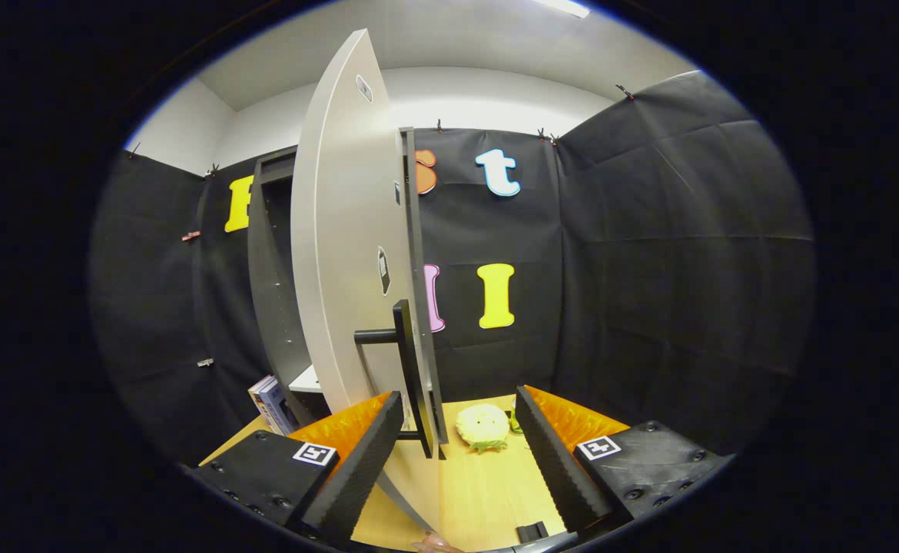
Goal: Open the shoe cabinet door, grab the shoes and put them into the shoe cabinet, then close the shoe cabinet door.
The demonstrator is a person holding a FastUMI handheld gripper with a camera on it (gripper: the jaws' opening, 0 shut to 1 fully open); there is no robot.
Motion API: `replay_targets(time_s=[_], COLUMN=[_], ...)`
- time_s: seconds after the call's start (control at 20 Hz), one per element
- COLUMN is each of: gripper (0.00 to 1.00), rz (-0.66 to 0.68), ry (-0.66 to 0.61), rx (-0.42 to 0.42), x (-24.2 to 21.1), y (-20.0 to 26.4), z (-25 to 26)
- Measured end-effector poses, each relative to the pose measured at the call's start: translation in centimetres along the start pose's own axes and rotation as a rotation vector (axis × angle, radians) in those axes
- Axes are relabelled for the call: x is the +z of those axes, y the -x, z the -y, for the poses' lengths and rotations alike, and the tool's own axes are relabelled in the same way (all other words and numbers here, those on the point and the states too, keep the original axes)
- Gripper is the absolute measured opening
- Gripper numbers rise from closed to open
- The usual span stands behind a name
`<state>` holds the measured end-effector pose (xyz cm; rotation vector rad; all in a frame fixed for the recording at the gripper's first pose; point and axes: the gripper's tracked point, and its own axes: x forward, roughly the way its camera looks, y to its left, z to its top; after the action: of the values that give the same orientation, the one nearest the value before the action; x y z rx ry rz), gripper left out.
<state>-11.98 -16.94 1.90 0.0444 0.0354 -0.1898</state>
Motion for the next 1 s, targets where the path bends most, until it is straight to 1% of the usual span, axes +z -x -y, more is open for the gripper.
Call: replay_targets(time_s=[0.15, 0.35, 0.5, 0.75, 1.0], gripper=[0.98, 0.98, 0.98, 0.98, 0.98], rz=[-0.012, -0.015, -0.035, -0.024, -0.025], ry=[-0.02, -0.01, -0.021, 0.006, 0.012], rx=[0.051, 0.079, 0.098, 0.15, 0.157], x=[-0.7, -1.4, -1.9, -2.3, -3.0], y=[-0.2, -1.5, -2.3, -2.4, -2.0], z=[-3.7, -8.8, -11.6, -17.7, -20.9])
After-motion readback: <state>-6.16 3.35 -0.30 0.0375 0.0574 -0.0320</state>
